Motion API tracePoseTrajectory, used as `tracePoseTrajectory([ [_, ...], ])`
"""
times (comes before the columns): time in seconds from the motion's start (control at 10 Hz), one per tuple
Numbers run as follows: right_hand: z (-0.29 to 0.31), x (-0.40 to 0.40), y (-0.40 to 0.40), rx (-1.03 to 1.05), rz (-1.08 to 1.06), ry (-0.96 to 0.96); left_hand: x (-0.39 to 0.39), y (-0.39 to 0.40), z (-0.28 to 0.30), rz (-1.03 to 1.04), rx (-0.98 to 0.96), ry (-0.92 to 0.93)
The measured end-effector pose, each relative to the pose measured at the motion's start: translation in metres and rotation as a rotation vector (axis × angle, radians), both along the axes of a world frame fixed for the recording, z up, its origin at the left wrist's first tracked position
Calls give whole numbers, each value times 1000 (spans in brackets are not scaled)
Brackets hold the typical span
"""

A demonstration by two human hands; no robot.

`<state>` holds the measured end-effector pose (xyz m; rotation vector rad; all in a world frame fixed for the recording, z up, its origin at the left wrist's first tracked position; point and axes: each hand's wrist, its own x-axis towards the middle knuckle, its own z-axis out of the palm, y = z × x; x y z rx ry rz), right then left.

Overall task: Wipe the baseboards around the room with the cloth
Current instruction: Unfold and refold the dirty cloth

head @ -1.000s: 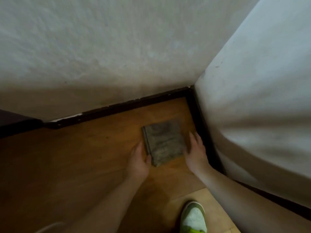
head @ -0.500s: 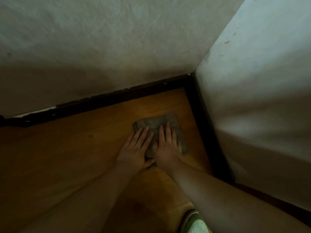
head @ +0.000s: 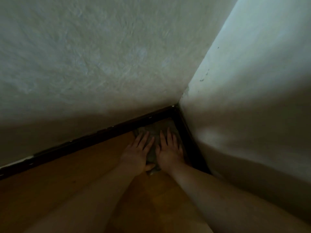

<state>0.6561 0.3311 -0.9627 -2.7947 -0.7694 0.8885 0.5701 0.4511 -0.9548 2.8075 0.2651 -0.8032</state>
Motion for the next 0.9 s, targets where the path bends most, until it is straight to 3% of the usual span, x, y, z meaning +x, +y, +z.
tracePoseTrajectory([
  [0.2,1,13,11,-53,0,6,11,1,7,-28,48,39],
  [0.4,11,-8,-30,1,56,-102,-9,-11,9,1,95,-104],
  [0.6,12,-22,-61,-110,131,-42,-44,-40,-3,42,-68,-52],
  [0.8,42,-18,-59,-151,115,-57,-57,-44,36,79,-137,17],
  [0.9,78,-39,-65,-119,164,-71,-77,-44,82,121,-59,9],
])
